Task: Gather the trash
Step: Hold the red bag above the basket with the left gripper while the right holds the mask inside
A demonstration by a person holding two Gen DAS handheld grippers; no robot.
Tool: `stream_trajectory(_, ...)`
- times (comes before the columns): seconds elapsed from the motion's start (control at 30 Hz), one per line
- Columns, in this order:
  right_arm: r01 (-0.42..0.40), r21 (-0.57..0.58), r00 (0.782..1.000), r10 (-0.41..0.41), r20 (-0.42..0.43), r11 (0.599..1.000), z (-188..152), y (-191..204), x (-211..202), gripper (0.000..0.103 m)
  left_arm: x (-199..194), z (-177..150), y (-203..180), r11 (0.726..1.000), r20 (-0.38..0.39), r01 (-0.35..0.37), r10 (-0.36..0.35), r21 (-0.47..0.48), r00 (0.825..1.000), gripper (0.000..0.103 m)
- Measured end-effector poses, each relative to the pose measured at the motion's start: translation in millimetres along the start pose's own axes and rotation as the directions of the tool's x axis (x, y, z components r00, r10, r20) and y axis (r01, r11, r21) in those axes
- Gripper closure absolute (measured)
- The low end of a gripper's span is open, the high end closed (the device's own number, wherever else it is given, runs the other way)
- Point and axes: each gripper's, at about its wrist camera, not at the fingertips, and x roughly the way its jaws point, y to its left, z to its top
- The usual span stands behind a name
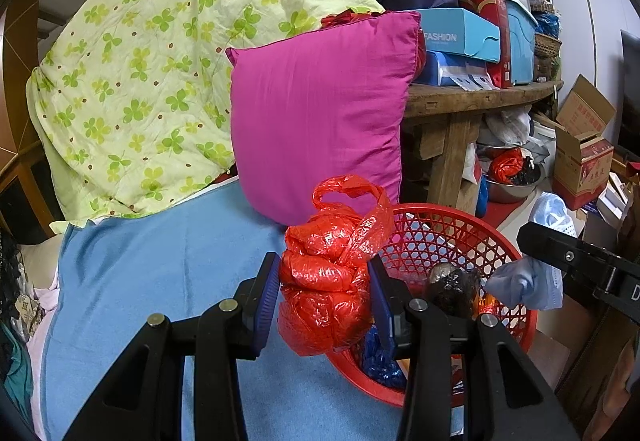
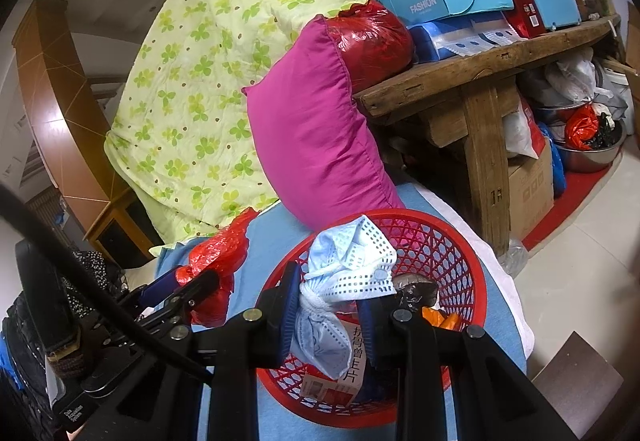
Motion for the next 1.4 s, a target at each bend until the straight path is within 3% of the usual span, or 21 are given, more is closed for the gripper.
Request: stream_trajectory(1.4,-0.009,-0.012,1.000,0.009,-0.006,1.000,2.1,8.3,-1.9,0.073,-4.5,-4.1,1.9,1.000,-0.006,0.018,-0.018,-0.001,1.000,0.058)
